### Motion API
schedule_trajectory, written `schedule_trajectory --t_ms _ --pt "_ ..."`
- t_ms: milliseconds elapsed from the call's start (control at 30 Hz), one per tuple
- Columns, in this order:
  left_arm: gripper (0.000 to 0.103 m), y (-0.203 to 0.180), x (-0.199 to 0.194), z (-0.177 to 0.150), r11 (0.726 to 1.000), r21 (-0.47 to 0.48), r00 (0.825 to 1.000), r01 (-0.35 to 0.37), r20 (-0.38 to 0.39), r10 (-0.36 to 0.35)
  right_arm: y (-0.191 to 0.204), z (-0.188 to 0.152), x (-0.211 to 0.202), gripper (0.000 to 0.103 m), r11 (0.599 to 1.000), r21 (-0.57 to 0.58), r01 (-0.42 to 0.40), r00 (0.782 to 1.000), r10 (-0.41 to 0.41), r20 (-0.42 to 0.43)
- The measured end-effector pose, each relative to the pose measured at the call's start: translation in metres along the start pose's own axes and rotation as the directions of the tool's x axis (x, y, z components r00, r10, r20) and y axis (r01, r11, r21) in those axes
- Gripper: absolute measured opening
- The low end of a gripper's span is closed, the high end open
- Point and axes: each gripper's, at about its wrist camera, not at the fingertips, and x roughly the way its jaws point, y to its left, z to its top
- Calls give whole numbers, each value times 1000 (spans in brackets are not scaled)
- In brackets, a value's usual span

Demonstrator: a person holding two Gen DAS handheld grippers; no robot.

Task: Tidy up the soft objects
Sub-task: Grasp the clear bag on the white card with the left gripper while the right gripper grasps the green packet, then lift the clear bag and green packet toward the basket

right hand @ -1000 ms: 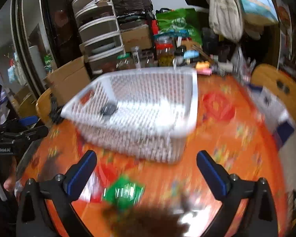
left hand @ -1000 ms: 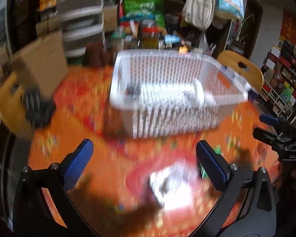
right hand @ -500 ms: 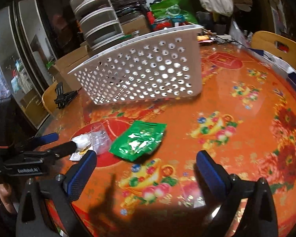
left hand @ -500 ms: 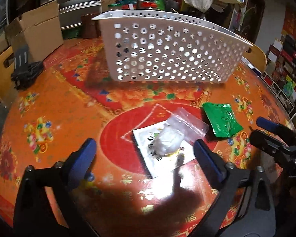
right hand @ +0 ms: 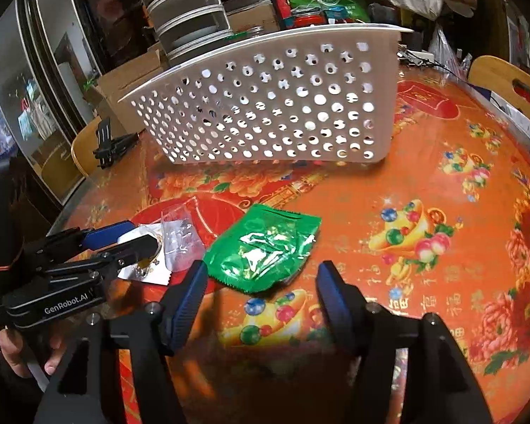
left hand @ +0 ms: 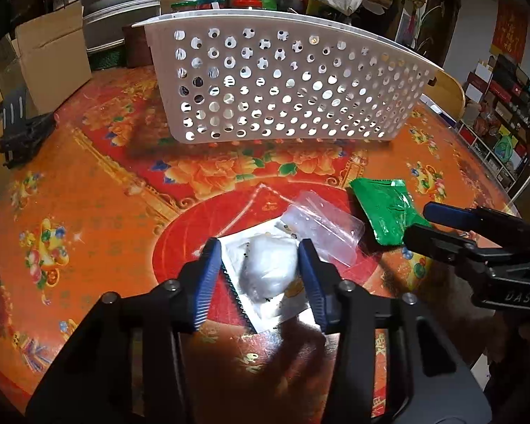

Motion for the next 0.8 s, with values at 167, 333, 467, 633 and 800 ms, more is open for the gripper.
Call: schedule_trajectory --t_ms 167,333,467,633,800 --pt "39 1 1 -1 1000 3 1000 15 -4 -15 8 1 4 46 998 -40 44 999 -45 -11" --pt "39 2 1 -2 1000 -1 1000 25 -7 -25 6 -4 1 27 998 -39 47 999 -48 -7" --pt "39 1 1 -2 1000 5 1000 18 -6 -18 8 -7 0 23 998 -51 42 999 -42 -6" --pt "39 -1 1 -3 1000 14 1000 12 -4 -12 11 -16 -4 19 995 -81 54 998 -53 18" --pt "39 -1 1 -4 1000 16 1000 11 -4 -11 10 -19 -7 17 996 -74 48 998 -46 32"
